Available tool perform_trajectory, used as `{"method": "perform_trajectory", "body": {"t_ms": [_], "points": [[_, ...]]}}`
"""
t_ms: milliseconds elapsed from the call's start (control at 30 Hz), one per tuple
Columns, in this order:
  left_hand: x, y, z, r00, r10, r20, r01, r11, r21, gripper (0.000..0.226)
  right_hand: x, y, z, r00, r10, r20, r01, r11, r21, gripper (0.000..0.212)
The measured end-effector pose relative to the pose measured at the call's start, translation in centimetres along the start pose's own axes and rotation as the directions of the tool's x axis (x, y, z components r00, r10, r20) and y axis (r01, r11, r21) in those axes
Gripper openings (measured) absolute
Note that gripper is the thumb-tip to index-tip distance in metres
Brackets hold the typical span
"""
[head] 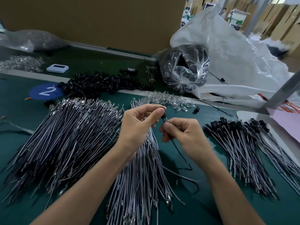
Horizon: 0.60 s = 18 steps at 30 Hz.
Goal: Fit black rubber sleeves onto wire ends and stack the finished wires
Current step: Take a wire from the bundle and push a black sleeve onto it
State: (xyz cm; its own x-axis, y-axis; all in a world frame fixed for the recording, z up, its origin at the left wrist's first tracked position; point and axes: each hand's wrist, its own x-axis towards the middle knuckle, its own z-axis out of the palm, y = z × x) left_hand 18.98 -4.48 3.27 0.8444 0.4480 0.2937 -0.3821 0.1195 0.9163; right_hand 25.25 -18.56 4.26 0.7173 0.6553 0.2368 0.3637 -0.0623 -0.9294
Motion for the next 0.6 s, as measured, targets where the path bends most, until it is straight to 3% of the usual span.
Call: {"method": "perform_trajectory", "body": {"t_ms": [167, 433, 600], "points": [[-0.56, -0.04, 0.48, 0.998, 0.049, 0.032, -0.049, 0.999, 0.004, 0.016, 0.02, -0.18, 0.57, 0.995, -0.092, -0.034, 0.092, 0.996, -0.003, 0.024], [-0.33, 0.19, 0.10, 0.998, 0.062, 0.004, -0.062, 0.998, -0.007, 0.016, -0.06, -0.28, 1.02, 0.993, -0.108, -0.048, 0.109, 0.994, 0.027, 0.019], [-0.46, 0.19, 0.10, 0.999, 0.032, -0.006, -0.032, 0.999, -0.044, 0.015, -0.09, 0.14, 0.96, 0.994, -0.092, -0.065, 0.082, 0.987, -0.138, 0.017]]}}
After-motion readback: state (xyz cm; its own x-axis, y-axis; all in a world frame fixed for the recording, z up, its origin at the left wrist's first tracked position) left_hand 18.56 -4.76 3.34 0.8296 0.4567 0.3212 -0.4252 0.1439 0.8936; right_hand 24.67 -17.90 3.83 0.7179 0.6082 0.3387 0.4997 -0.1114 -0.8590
